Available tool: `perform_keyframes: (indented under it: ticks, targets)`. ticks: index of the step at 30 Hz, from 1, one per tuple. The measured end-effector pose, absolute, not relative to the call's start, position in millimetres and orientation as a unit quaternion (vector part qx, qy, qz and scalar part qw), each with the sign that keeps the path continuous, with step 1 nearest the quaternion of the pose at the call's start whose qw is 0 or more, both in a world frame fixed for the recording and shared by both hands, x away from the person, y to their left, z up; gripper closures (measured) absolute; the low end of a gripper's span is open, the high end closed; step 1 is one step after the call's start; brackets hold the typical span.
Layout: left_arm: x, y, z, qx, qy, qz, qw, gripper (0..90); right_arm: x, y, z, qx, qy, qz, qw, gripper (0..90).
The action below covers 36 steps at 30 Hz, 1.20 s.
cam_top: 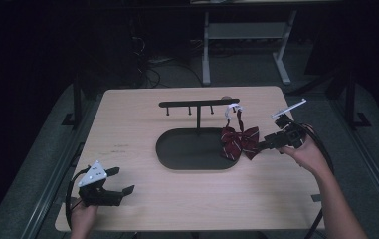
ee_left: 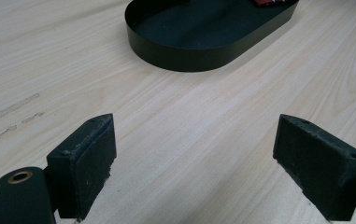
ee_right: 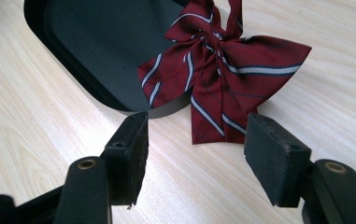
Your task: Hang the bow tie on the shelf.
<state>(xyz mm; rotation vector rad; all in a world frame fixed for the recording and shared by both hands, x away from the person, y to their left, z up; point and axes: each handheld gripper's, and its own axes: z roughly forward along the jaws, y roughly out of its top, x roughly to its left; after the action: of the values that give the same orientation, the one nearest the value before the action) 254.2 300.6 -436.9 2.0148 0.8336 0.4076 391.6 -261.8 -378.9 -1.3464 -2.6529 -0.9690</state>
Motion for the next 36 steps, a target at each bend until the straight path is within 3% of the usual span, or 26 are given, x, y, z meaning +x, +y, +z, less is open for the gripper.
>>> perform_keyframes:
  ticks: [36]
  targets:
    - [254, 299, -437, 0.814, 0.336, 0.162, 0.445, 13.0, 352, -269, -394, -0.421, -0.849, -0.319, 0.001, 37.4]
